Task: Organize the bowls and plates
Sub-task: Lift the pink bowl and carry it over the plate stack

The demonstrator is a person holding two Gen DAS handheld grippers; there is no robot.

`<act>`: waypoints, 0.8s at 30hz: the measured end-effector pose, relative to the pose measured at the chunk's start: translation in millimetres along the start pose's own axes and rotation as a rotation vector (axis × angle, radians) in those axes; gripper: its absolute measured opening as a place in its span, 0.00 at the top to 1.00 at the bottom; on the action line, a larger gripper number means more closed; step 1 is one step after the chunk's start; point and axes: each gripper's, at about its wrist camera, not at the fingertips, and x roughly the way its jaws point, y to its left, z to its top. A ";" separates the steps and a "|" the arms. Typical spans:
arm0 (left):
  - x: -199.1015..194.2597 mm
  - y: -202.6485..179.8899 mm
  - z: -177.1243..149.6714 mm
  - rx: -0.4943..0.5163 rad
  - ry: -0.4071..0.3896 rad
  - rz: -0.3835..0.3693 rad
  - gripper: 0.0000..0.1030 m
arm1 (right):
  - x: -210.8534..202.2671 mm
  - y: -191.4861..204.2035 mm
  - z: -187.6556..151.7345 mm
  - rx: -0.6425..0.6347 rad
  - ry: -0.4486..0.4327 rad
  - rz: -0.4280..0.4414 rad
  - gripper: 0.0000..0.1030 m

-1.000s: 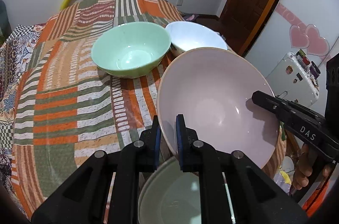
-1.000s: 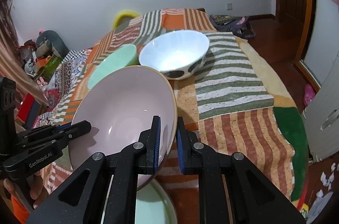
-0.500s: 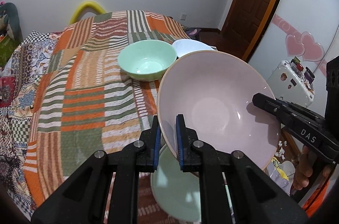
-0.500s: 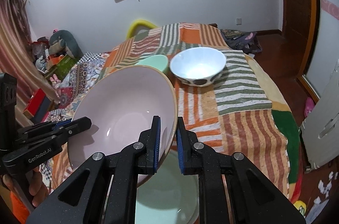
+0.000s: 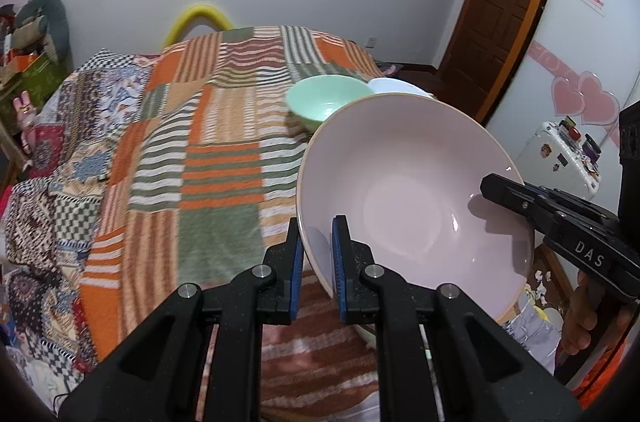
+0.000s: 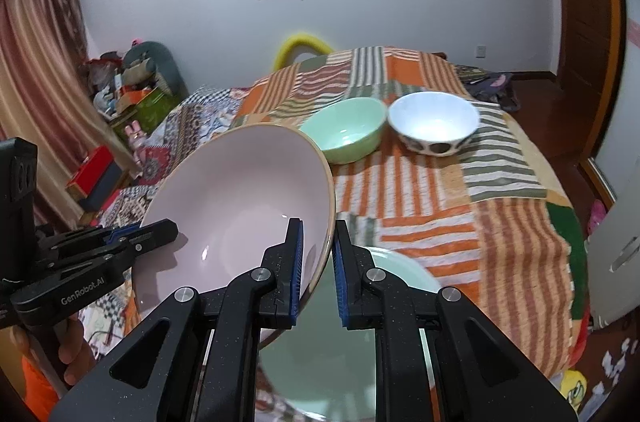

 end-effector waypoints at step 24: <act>23.1 97.0 -60.5 -0.131 0.143 0.116 0.88 | 76.0 68.7 -40.1 -0.064 0.202 0.092 0.87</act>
